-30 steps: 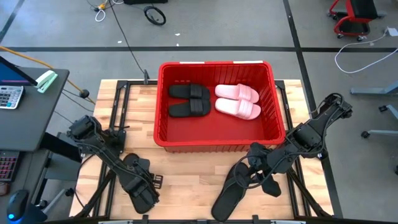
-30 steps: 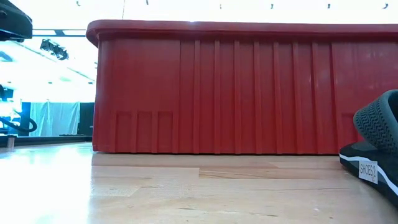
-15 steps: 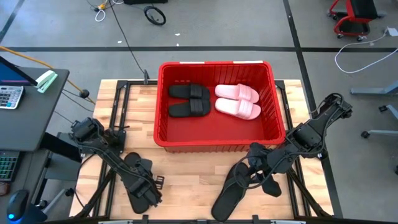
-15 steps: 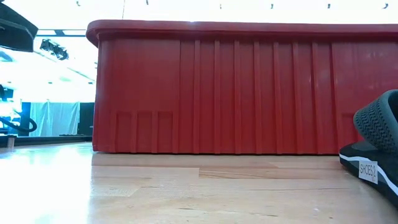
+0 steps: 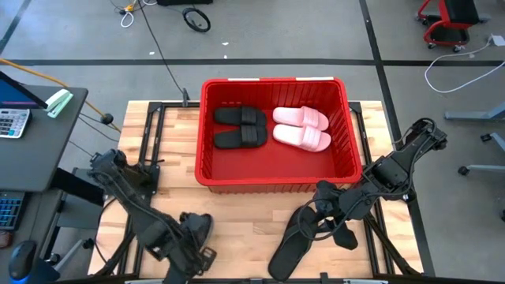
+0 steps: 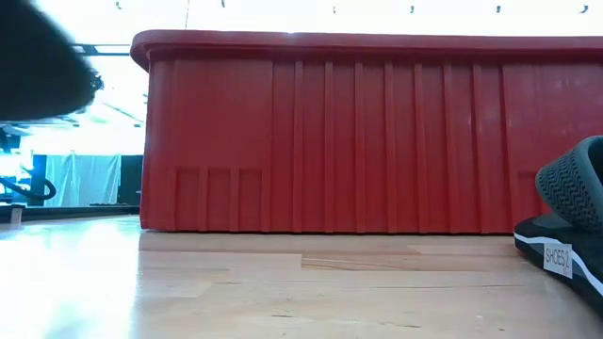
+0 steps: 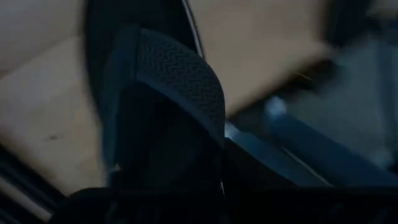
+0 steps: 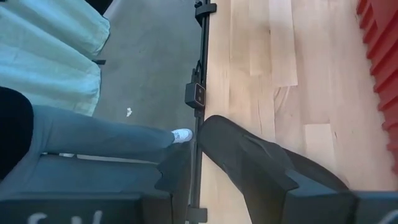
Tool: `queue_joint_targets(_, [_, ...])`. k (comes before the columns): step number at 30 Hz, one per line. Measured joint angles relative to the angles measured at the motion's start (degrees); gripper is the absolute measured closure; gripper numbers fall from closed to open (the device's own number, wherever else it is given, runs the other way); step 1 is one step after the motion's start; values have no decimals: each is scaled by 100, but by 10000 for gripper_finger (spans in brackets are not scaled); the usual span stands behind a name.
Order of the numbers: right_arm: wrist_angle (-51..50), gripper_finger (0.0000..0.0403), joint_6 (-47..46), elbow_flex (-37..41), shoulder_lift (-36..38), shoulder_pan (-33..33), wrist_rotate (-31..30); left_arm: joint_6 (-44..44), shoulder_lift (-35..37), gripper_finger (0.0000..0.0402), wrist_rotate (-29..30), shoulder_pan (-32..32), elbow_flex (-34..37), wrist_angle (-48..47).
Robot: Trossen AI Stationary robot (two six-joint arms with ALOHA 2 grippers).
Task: Pick and place slides into bin
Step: Put the left black slipper into the red bin
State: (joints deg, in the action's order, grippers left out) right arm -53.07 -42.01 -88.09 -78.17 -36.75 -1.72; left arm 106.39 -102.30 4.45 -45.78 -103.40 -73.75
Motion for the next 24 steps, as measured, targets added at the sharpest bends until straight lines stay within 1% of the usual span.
queue_joint_targets(4, [2,270,147,0,0,0,0,-629,2,398,78,-11,-1047,29])
queue_joint_targets(9, [2,270,217,0,0,0,-1,-1672,7,399,537,191,-1941,65])
queue_joint_targets(13, [2,270,217,0,0,0,-21,-2923,7,399,1037,588,-2363,201])
queue_joint_targets(16, [2,270,217,0,0,0,-101,-3985,0,399,1267,982,-2733,356])
queue_joint_targets(20, [2,270,217,0,0,0,-125,-5321,9,399,1363,1566,-3155,165])
queue_joint_targets(24, [4,270,222,0,0,0,-126,-6342,61,399,1305,2199,-3128,-99])
